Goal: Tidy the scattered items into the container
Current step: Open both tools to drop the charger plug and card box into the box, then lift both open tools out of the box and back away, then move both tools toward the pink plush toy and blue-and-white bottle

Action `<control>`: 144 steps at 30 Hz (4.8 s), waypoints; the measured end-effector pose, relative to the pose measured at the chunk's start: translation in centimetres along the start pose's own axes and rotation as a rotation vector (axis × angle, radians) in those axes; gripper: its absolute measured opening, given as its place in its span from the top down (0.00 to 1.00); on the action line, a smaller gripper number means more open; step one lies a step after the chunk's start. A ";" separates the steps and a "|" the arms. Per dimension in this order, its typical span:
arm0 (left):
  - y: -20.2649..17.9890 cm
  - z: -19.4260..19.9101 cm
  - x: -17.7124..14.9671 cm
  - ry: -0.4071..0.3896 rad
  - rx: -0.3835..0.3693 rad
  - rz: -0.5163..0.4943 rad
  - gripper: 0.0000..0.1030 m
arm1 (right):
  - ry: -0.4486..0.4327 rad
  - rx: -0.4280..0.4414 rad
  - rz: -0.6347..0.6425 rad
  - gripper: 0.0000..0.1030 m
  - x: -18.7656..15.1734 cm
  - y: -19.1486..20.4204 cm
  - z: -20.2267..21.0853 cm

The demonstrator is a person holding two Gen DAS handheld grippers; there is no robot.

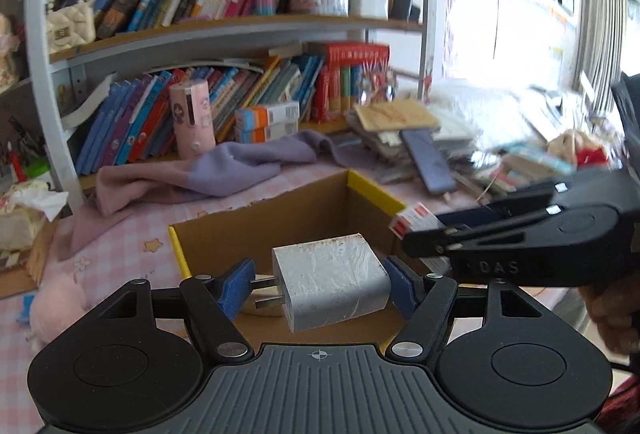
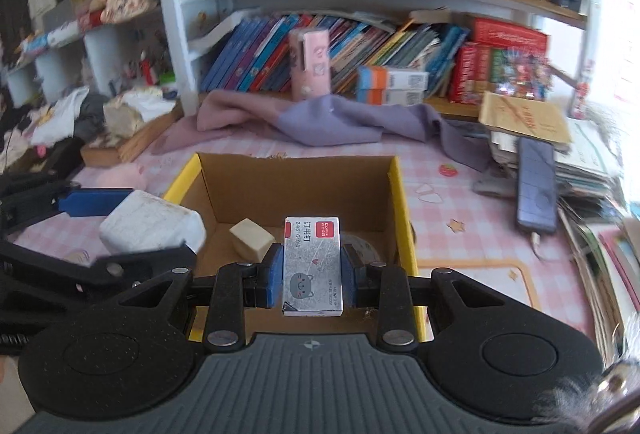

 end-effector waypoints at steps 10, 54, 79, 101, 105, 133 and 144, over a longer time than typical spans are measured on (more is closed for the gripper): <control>0.3 -5.8 -3.1 0.207 0.031 0.036 0.31 | 0.148 0.111 0.104 0.73 -1.2 -0.4 -7.5; 3.2 5.0 -3.8 -0.022 0.239 0.317 0.20 | -0.066 0.117 -0.009 0.31 -0.8 1.7 0.0; 7.0 20.4 -13.8 -0.078 0.222 0.305 0.12 | -0.138 -0.144 -0.029 0.19 -9.8 15.5 12.5; 9.9 26.3 -19.6 0.032 0.256 0.300 0.11 | 0.016 -0.084 -0.018 0.14 -14.8 25.1 14.1; 10.8 26.8 -20.0 0.039 0.271 0.311 0.11 | 0.025 -0.066 -0.011 0.14 -14.6 26.1 13.7; 13.6 26.8 -20.0 0.040 0.277 0.295 0.10 | 0.009 -0.001 0.063 0.19 -12.9 29.8 11.8; 14.4 25.8 -20.2 0.066 0.279 0.287 0.10 | 0.019 0.014 0.053 0.19 -12.8 30.1 10.3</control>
Point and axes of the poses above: each gripper's, at about its wrist camera, not at the fingertips, and z roughly against the way its jaws point, y to its left, x to its top, the point moved 5 cm from there along -z, roughly the way its jaws point, and after that the axes turned 3 degrees about -y, right-handed, at the moved point
